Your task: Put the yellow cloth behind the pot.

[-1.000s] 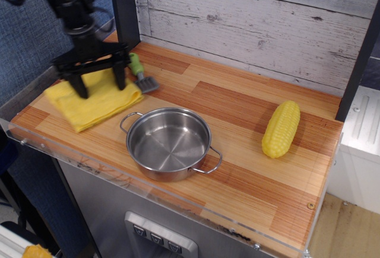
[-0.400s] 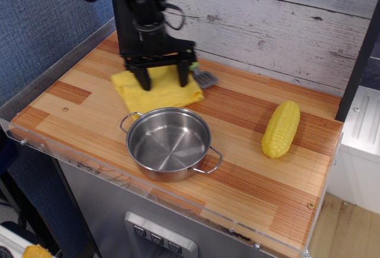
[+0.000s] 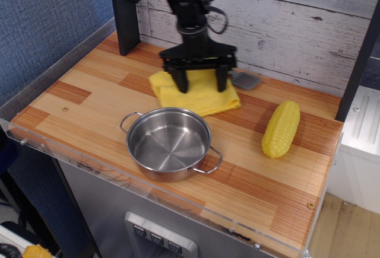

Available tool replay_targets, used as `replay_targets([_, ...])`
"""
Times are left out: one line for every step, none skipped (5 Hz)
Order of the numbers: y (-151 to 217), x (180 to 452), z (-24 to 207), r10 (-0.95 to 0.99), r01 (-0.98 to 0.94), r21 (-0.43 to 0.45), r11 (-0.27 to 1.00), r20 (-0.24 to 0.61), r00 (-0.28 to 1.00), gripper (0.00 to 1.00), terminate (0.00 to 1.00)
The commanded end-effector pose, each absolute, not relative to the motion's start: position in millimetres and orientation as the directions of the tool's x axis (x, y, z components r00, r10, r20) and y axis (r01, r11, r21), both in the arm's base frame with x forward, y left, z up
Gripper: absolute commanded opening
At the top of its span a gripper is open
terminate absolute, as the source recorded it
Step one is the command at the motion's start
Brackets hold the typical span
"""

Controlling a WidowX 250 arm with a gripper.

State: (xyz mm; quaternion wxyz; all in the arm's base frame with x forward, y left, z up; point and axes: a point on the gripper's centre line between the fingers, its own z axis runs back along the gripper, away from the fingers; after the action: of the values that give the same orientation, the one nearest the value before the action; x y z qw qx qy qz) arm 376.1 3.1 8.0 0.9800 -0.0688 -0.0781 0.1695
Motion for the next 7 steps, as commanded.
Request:
replay_targets([-47.6, 350.7, -10.8, 0.191, -0.179, -0.151, 0.972, 0.07, 0.979, 1.0, 0.0])
replay_targets([-49.9, 348.9, -8.2, 0.197, -0.184, -0.155, 0.971, 0.069, 0.978, 1.0, 0.0])
replay_targets([-42.5, 351.7, 4.4, 0.213, -0.196, -0.148, 0.969, 0.103, 0.972, 1.0, 0.0])
replay_targets([-35.8, 356.3, 24.6, 0.224, -0.201, -0.154, 0.967, 0.152, 0.963, 1.0, 0.0])
replay_targets([-30.8, 357.3, 47.3, 0.227, -0.196, -0.162, 0.967, 0.199, 0.953, 1.0, 0.0])
replay_targets([-28.5, 356.6, 69.5, 0.226, -0.191, -0.172, 0.966, 0.212, 0.951, 1.0, 0.0])
replay_targets([-28.4, 355.7, 90.4, 0.233, -0.192, -0.184, 0.964, 0.239, 0.943, 1.0, 0.0])
